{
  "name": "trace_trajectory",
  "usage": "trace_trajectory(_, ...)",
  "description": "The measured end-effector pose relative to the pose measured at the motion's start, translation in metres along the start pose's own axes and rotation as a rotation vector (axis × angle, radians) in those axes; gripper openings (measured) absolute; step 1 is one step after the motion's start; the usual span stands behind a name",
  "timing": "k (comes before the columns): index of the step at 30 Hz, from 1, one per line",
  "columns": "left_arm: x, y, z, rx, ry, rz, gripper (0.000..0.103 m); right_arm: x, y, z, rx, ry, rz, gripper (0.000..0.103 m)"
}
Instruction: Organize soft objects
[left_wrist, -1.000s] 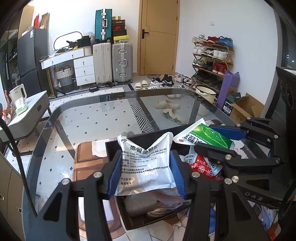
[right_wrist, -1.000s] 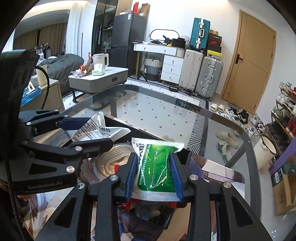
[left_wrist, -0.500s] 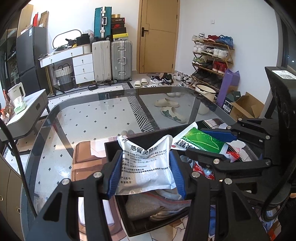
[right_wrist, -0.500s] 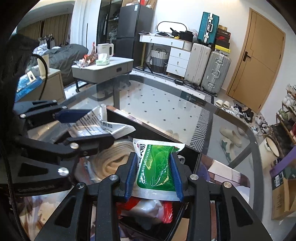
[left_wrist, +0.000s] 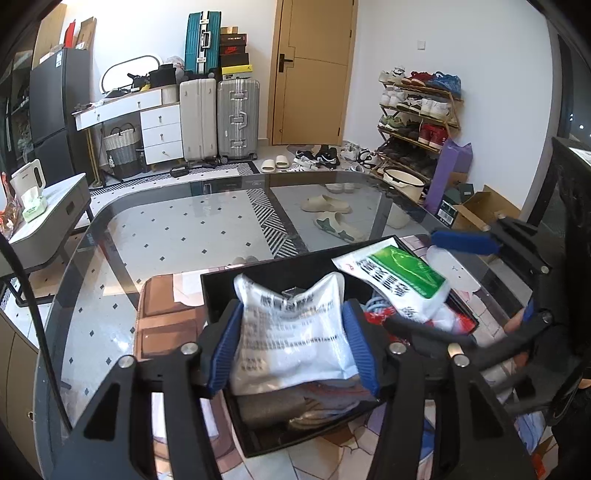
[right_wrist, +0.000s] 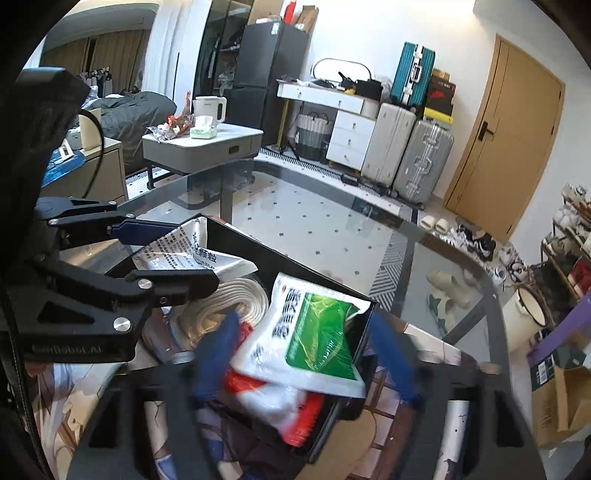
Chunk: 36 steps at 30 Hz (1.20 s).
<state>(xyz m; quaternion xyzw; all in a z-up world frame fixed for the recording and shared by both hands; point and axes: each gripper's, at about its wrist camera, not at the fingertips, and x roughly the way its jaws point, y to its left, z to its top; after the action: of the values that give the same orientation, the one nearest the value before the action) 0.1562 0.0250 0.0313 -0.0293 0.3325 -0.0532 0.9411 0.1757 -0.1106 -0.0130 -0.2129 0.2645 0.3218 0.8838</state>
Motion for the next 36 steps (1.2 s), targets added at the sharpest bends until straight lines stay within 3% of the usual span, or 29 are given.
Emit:
trace_trajectory(1, -0.002, -0.001, -0.001, 0.007, -0.006, 0.007, 0.057, -0.003, 0.001, -0.001, -0.006, -0.005, -0.007, 0.092)
trace_trajectory(5, -0.011, -0.004, -0.004, 0.021, -0.023, 0.02, 0.077, -0.016, 0.007, -0.009, -0.023, -0.031, -0.051, 0.1)
trace_trajectory(9, -0.025, 0.002, -0.011, -0.009, -0.052, 0.044, 0.095, -0.03, 0.005, -0.016, 0.014, -0.068, -0.043, 0.102)
trace_trajectory(14, -0.041, 0.01, -0.025, -0.062, -0.092, 0.056, 0.102, -0.042, 0.003, -0.028, 0.091, -0.108, -0.025, 0.102)
trace_trajectory(23, -0.055, 0.01, -0.047, -0.055, -0.154, 0.122, 0.103, -0.064, 0.005, -0.05, 0.209, -0.192, -0.004, 0.102)
trace_trajectory(36, -0.05, 0.007, -0.057, -0.075, -0.197, 0.126, 0.103, -0.075, 0.012, -0.064, 0.239, -0.28, -0.004, 0.102)
